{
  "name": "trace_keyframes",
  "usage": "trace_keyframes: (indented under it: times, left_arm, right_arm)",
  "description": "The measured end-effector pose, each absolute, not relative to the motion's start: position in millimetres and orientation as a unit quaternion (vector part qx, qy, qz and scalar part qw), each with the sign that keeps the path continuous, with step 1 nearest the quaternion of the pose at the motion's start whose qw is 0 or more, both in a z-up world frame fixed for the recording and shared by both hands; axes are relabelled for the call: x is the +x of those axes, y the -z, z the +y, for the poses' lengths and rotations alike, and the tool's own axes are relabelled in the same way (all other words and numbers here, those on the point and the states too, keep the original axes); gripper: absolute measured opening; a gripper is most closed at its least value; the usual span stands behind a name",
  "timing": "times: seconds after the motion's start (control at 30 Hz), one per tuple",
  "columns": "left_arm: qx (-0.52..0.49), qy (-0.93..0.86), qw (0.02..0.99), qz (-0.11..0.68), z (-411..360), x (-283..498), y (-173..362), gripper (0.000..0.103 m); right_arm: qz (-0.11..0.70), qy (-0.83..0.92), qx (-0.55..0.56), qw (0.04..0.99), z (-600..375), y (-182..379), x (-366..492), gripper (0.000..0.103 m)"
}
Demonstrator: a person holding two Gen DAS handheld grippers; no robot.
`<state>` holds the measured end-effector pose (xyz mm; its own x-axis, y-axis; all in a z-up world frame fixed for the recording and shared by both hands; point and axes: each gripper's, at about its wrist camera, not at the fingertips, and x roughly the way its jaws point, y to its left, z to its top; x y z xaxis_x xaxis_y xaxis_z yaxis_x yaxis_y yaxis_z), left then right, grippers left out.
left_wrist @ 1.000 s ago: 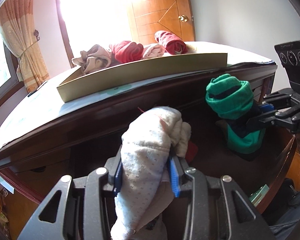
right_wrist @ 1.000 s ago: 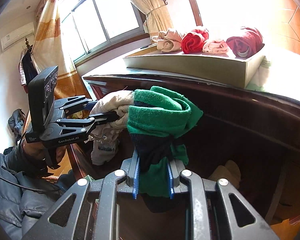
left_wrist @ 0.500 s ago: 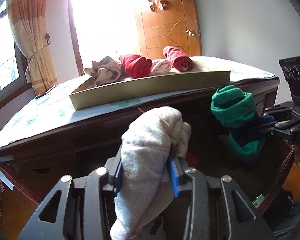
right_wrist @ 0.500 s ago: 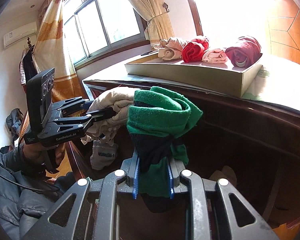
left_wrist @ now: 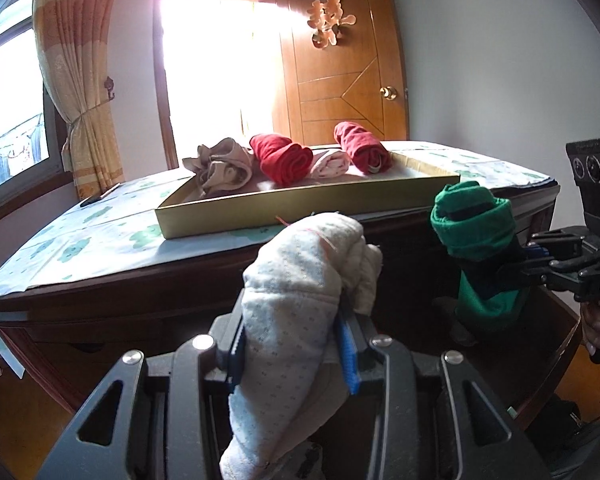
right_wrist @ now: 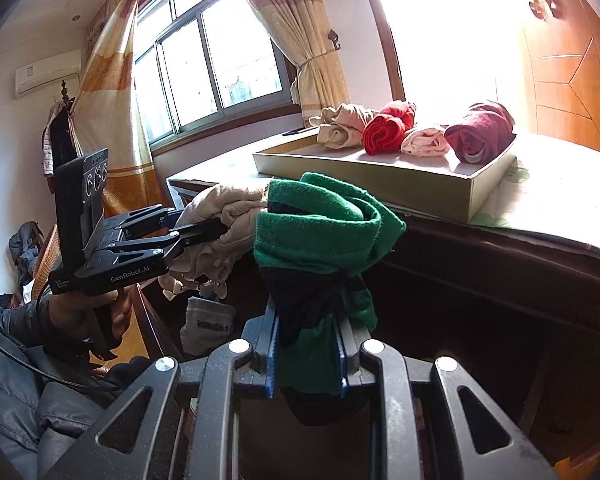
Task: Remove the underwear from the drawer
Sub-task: 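Lift both garments out of the drawer and carry them over the beige tray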
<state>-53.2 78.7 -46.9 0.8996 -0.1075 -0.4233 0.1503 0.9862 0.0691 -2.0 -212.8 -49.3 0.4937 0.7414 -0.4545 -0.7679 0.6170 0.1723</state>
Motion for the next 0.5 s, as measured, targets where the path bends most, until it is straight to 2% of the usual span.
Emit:
trace_keyframes:
  times: [0.5]
  left_arm:
    - [0.033, 0.065, 0.981, 0.180, 81, -59, 40, 0.037]
  right_arm:
    - [0.201, -0.446, -0.002, 0.872, -226, 41, -11, 0.024]
